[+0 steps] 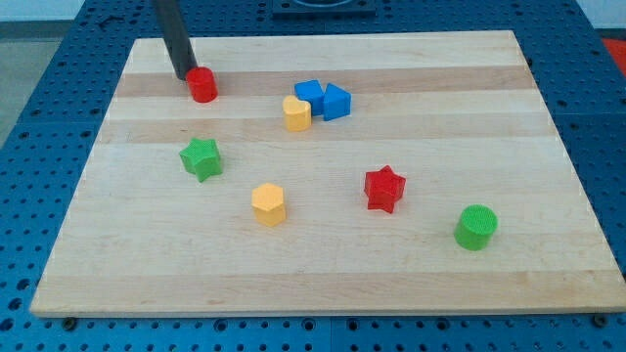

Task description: Slide the red circle towards yellow heart

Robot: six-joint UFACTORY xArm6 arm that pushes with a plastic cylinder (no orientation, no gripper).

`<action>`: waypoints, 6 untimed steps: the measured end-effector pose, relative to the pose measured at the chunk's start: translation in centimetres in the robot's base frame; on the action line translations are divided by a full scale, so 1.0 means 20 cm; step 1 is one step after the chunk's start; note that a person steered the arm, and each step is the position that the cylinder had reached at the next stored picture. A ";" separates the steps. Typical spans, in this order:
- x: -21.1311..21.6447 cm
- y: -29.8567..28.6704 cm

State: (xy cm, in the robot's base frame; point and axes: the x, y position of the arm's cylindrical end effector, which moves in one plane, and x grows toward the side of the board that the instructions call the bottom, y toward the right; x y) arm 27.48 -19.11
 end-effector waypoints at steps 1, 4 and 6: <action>0.08 0.09; 0.06 -0.14; 0.19 -0.12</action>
State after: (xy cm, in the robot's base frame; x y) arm 31.32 -21.42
